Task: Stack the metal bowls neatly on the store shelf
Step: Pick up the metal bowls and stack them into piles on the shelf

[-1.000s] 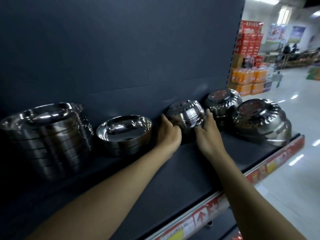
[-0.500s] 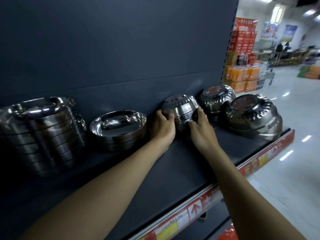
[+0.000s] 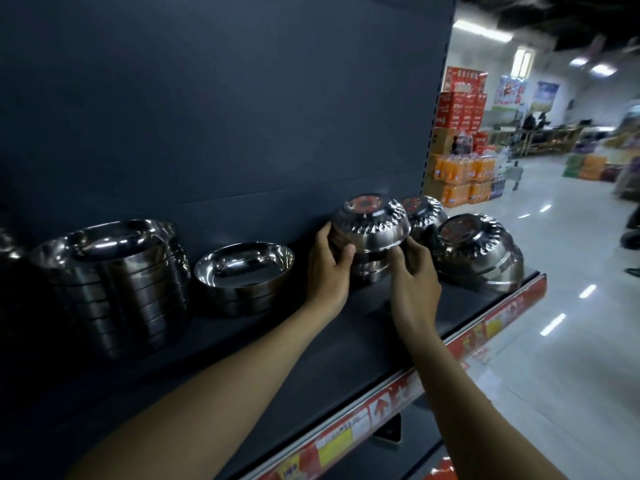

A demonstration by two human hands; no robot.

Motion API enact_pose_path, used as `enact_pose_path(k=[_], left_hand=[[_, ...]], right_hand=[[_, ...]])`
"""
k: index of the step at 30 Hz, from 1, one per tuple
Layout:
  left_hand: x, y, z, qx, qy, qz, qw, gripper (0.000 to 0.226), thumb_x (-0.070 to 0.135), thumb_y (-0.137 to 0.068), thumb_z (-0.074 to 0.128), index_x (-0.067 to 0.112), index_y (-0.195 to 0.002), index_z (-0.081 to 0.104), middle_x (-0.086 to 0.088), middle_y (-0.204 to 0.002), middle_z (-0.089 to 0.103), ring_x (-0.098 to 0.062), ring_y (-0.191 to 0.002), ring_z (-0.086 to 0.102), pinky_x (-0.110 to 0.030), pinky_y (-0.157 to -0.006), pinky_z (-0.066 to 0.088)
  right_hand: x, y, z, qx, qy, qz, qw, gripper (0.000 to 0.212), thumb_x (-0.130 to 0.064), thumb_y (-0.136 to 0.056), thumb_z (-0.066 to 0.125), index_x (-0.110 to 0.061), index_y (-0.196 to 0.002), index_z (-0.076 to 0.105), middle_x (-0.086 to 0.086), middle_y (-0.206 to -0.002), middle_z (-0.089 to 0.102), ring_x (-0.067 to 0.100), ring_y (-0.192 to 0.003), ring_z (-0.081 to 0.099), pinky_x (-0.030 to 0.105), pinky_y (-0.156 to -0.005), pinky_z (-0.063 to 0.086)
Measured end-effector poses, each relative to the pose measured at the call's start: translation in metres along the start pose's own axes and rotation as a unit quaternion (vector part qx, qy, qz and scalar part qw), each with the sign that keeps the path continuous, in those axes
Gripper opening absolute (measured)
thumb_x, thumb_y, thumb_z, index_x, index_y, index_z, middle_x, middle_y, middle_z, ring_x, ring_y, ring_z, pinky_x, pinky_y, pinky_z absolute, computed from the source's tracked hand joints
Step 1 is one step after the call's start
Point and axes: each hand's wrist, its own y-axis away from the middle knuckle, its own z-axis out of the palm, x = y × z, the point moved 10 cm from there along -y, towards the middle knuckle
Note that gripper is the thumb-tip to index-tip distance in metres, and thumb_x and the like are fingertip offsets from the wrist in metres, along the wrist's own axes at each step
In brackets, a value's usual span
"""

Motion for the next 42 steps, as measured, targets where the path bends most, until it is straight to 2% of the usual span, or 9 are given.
enact_pose_path(k=[6, 10, 14, 19, 22, 26, 32, 35, 42], left_hand=[[0.035, 0.039, -0.017, -0.004, 0.029, 0.061, 0.998, 0.065, 0.035, -0.084, 0.064, 0.016, -0.142, 0.042, -0.003, -0.139, 0.053, -0.013, -0.127, 0.050, -0.036, -0.109, 0.041], [0.054, 0.063, -0.041, -0.004, -0.026, 0.120, 0.992, 0.068, 0.023, -0.082, 0.073, 0.021, -0.143, 0.043, 0.005, -0.142, 0.050, -0.011, -0.132, 0.046, -0.030, -0.110, 0.038], [0.067, 0.086, -0.070, -0.004, -0.047, 0.130, 0.990, 0.072, 0.018, -0.082, 0.077, 0.024, -0.145, 0.042, 0.010, -0.143, 0.048, -0.002, -0.133, 0.043, -0.015, -0.107, 0.034], [0.059, 0.114, -0.114, -0.001, -0.045, 0.092, 0.995, 0.064, 0.028, -0.086, 0.074, 0.028, -0.143, 0.046, 0.009, -0.139, 0.056, -0.006, -0.127, 0.052, -0.031, -0.106, 0.045], [0.057, 0.128, -0.140, 0.013, -0.037, 0.070, 0.997, 0.060, 0.049, -0.081, 0.068, 0.032, -0.137, 0.053, 0.013, -0.126, 0.064, -0.004, -0.119, 0.059, -0.040, -0.100, 0.051], [0.062, 0.139, -0.168, 0.010, -0.011, 0.053, 0.999, 0.060, 0.053, -0.077, 0.067, 0.029, -0.131, 0.057, 0.012, -0.115, 0.070, 0.003, -0.108, 0.063, -0.023, -0.091, 0.054], [0.055, 0.146, -0.189, -0.036, 0.008, 0.044, 0.998, 0.083, 0.036, -0.077, 0.078, 0.018, -0.148, 0.040, 0.002, -0.123, 0.068, -0.007, -0.111, 0.066, -0.021, -0.090, 0.052], [0.054, 0.146, -0.192, -0.034, 0.040, 0.041, 0.998, 0.078, 0.030, -0.076, 0.077, 0.018, -0.145, 0.042, 0.001, -0.124, 0.067, -0.010, -0.113, 0.066, -0.022, -0.092, 0.052], [0.043, 0.147, -0.190, -0.062, 0.072, -0.019, 0.995, 0.067, 0.042, -0.065, 0.081, 0.036, -0.125, 0.053, 0.008, -0.126, 0.064, -0.005, -0.114, 0.064, -0.019, -0.089, 0.052]], right_hand=[[-0.013, 0.026, -0.030, 0.078, -0.055, 0.042, 0.995, 0.039, -0.056, -0.086, 0.065, -0.027, -0.112, 0.066, -0.010, -0.106, 0.070, 0.010, -0.101, 0.066, 0.037, -0.094, 0.053], [-0.009, 0.045, -0.033, 0.084, -0.108, 0.102, 0.985, 0.059, -0.076, -0.065, 0.066, -0.027, -0.098, 0.063, -0.008, -0.097, 0.068, 0.015, -0.097, 0.066, 0.048, -0.092, 0.055], [-0.010, 0.061, -0.022, 0.014, -0.155, 0.118, 0.981, 0.056, -0.060, -0.069, 0.077, -0.019, -0.106, 0.064, -0.002, -0.103, 0.069, 0.016, -0.099, 0.067, 0.044, -0.093, 0.056], [-0.023, 0.081, -0.004, -0.135, -0.207, 0.082, 0.966, 0.042, -0.016, -0.088, 0.072, -0.016, -0.127, 0.056, -0.011, -0.104, 0.074, 0.010, -0.101, 0.070, 0.025, -0.078, 0.058], [-0.033, 0.096, 0.009, -0.229, -0.175, 0.039, 0.957, 0.055, -0.002, -0.084, 0.073, -0.023, -0.131, 0.053, -0.011, -0.114, 0.073, 0.009, -0.105, 0.070, 0.028, -0.081, 0.059], [-0.044, 0.113, 0.027, -0.311, -0.123, -0.012, 0.942, 0.068, 0.008, -0.074, 0.078, -0.025, -0.131, 0.058, -0.004, -0.126, 0.068, 0.013, -0.118, 0.064, 0.027, -0.087, 0.057], [-0.056, 0.130, 0.043, -0.336, -0.124, -0.070, 0.931, 0.073, 0.027, -0.078, 0.061, -0.025, -0.127, 0.053, 0.007, -0.125, 0.052, -0.002, -0.098, 0.065, 0.018, -0.071, 0.056], [-0.048, 0.129, 0.048, -0.334, -0.152, -0.043, 0.929, 0.062, 0.023, -0.086, 0.052, -0.029, -0.120, 0.058, 0.005, -0.121, 0.054, 0.008, -0.094, 0.067, 0.024, -0.065, 0.057], [-0.023, 0.130, 0.042, -0.276, -0.052, -0.092, 0.955, 0.074, 0.028, -0.076, 0.058, -0.030, -0.121, 0.051, -0.011, -0.117, 0.061, 0.012, -0.099, 0.066, 0.023, -0.076, 0.053]])
